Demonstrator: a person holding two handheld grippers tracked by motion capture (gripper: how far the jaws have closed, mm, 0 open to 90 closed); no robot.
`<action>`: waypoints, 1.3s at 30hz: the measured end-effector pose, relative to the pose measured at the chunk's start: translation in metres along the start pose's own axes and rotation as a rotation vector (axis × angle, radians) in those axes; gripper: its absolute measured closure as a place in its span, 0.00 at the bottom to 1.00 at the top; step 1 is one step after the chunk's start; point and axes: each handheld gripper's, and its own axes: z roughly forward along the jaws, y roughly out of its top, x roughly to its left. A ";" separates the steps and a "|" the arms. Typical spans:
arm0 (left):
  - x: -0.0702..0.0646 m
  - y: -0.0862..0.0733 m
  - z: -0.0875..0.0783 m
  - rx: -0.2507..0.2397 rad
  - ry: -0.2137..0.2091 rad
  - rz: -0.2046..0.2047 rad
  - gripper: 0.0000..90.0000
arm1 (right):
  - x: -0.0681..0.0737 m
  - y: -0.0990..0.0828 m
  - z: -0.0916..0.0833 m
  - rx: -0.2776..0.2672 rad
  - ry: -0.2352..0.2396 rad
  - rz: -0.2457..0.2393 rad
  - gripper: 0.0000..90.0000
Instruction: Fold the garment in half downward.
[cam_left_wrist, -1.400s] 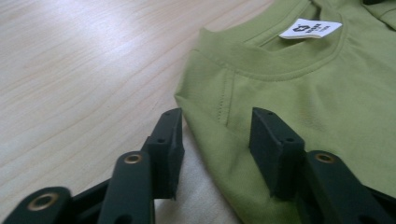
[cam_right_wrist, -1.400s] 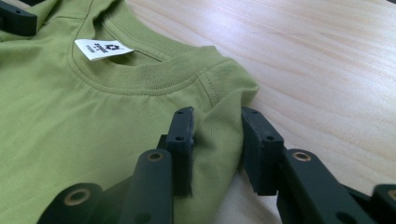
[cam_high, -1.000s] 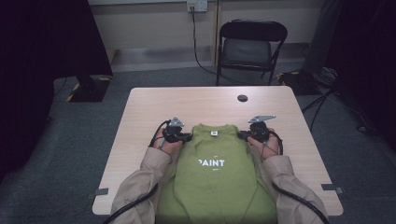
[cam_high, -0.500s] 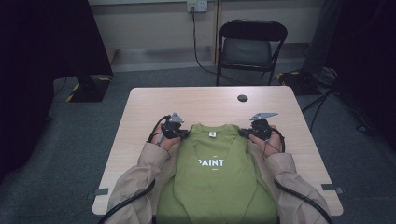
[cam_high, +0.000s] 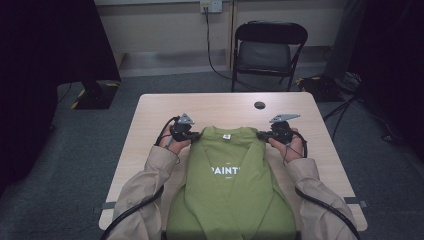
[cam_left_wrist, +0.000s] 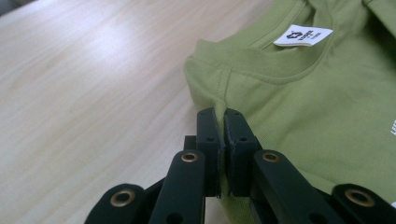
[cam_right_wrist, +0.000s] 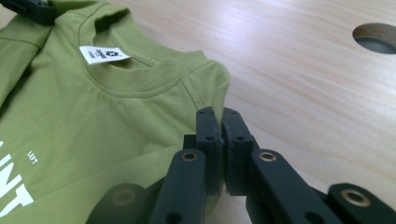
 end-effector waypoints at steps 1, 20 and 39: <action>0.001 0.001 -0.001 0.002 0.003 -0.004 0.96 | -0.001 0.002 0.001 -0.003 0.000 -0.002 0.97; 0.037 0.043 -0.005 0.011 0.032 -0.033 0.96 | -0.022 0.054 0.009 -0.020 0.012 0.014 0.97; 0.066 0.100 -0.008 -0.080 0.093 -0.071 0.95 | -0.050 0.121 -0.001 -0.093 -0.077 -0.040 0.97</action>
